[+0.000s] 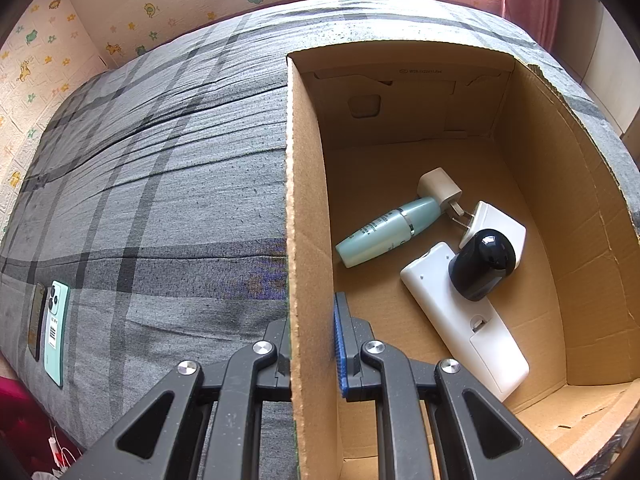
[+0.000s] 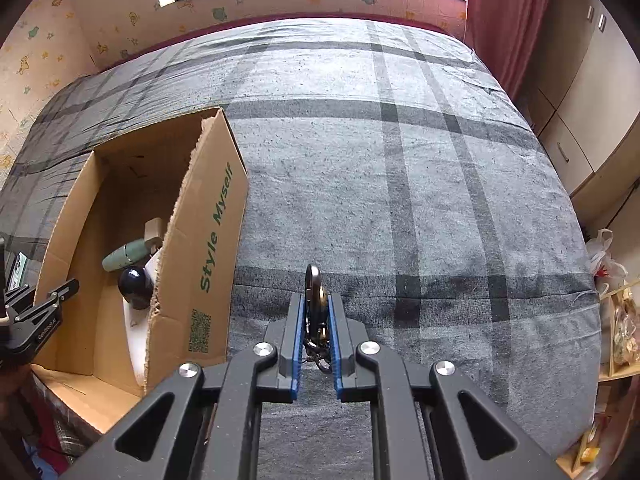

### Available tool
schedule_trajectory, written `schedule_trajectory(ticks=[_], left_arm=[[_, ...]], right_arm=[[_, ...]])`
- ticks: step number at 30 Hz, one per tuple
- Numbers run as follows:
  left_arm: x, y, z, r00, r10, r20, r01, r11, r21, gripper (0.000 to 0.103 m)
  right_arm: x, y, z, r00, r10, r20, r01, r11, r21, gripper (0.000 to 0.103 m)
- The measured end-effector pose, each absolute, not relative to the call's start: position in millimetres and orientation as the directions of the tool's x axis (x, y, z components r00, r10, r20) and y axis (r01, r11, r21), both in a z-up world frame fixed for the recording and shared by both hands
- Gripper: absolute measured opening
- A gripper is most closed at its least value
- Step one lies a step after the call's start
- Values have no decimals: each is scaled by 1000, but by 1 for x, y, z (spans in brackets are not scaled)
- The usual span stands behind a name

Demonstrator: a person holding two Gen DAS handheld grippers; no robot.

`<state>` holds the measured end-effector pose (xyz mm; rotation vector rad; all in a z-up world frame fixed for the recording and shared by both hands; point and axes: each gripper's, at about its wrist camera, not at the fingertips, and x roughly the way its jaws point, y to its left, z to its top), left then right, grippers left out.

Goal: Organize rigid objects
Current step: 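Lift the brass keychain with the right tool and carry it into the box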

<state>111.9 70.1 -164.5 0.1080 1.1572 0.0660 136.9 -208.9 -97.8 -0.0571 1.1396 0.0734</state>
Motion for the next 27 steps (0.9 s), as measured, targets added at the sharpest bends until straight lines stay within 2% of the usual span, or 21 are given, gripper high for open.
schedule_trajectory(ticks=[19,27], left_arm=[[113,71,-165,400,105,-911,3,993,115,14],[113,71,-165,400,102,-911,4,994,113,14]], right_arm=[[146,-156,-8,522,80,-849,-197,980,-29,11],[149,-121,3,528,136,-838,-272,962,-15,11]])
